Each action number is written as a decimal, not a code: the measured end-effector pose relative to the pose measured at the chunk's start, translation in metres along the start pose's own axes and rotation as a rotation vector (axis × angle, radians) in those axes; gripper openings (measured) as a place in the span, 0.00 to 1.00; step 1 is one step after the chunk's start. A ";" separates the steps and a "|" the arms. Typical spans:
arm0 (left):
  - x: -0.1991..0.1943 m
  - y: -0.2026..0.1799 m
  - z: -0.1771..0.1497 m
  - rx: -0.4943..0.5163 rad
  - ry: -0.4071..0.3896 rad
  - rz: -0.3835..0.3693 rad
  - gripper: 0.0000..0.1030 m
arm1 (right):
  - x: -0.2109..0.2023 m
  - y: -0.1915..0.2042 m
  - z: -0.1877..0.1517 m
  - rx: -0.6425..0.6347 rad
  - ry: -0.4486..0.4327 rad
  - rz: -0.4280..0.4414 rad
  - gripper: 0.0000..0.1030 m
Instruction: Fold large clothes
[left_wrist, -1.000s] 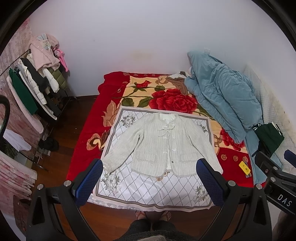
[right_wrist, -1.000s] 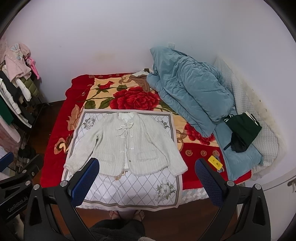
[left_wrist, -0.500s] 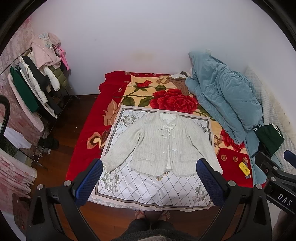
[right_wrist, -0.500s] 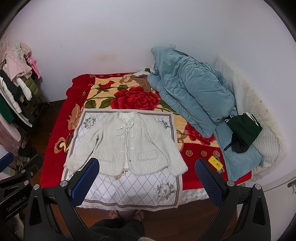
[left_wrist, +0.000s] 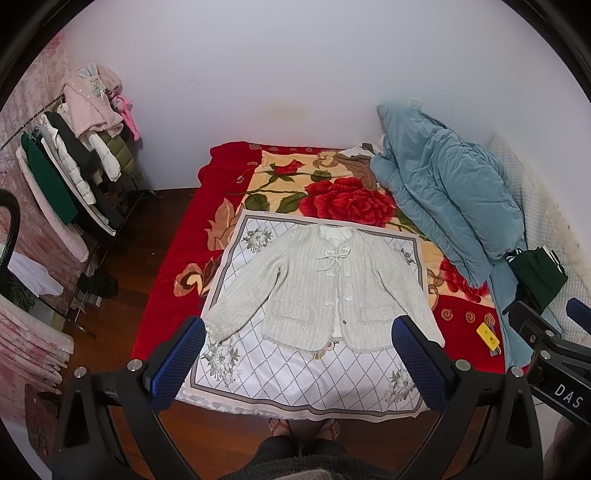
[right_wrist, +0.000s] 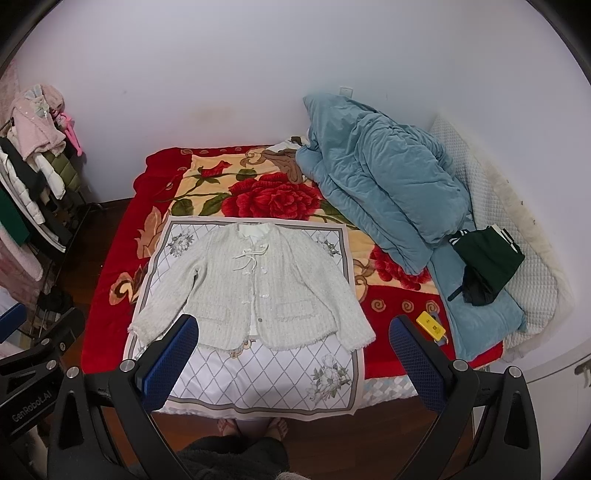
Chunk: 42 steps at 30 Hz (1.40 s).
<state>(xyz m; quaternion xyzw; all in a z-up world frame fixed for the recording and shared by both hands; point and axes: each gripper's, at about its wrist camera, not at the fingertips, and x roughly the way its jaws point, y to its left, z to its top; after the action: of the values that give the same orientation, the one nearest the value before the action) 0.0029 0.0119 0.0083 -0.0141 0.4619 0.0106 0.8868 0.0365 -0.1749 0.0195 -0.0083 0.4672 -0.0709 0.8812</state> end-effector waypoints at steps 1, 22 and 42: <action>0.000 0.000 0.000 0.000 0.001 0.000 1.00 | 0.000 -0.001 -0.001 0.001 0.000 0.000 1.00; -0.002 -0.002 0.006 -0.001 -0.013 -0.004 1.00 | 0.001 0.001 -0.001 0.004 0.002 0.001 1.00; 0.216 0.002 0.006 0.081 0.048 0.225 1.00 | 0.228 -0.042 -0.028 0.208 0.188 -0.055 0.92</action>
<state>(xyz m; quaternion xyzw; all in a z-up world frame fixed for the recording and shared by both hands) 0.1314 0.0148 -0.1656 0.0736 0.4815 0.0912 0.8686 0.1351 -0.2456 -0.1803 0.0769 0.5374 -0.1434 0.8275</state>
